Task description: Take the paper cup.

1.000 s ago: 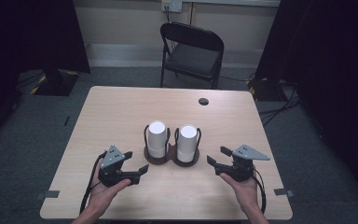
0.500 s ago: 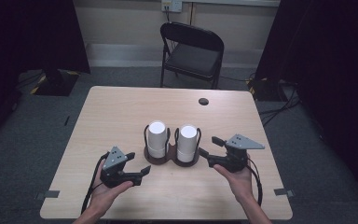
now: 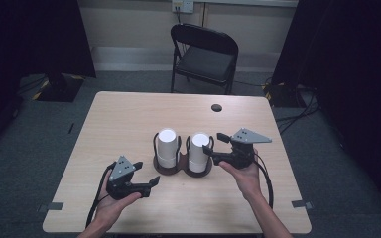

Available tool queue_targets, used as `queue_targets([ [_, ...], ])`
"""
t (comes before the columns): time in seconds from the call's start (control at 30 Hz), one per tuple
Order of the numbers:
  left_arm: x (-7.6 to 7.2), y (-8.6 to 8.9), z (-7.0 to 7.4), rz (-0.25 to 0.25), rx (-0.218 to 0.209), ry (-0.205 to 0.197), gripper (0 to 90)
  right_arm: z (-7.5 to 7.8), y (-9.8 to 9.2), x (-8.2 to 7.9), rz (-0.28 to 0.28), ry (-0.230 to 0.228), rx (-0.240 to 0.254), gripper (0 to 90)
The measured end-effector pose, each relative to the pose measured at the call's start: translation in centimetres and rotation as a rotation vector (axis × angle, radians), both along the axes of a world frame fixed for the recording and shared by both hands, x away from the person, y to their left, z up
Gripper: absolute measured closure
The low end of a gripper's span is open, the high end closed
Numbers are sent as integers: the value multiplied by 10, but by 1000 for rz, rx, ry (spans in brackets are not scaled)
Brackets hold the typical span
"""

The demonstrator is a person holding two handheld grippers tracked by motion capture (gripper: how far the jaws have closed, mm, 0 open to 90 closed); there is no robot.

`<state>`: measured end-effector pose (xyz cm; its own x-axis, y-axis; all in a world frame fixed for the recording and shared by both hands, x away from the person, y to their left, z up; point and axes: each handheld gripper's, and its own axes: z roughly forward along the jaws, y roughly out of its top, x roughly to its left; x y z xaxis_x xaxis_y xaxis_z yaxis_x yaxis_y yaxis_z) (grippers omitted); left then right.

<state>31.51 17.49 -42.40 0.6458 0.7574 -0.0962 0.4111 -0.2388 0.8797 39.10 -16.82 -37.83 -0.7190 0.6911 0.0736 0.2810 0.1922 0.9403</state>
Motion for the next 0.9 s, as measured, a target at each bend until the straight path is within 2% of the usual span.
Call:
queue_targets([
  [0.27,0,0,-1,-3,10,-2,215,4,11,16,25,-4,-5,240],
  [0.47,0,-1,-2,1,13,-3,218,-3,18,27,42,10,15,212],
  [0.63,0,-1,-2,3,22,-12,218,-10,24,27,61,14,-18,199],
  [0.9,0,-2,-3,-4,27,-15,218,-17,29,33,61,19,-44,223],
])
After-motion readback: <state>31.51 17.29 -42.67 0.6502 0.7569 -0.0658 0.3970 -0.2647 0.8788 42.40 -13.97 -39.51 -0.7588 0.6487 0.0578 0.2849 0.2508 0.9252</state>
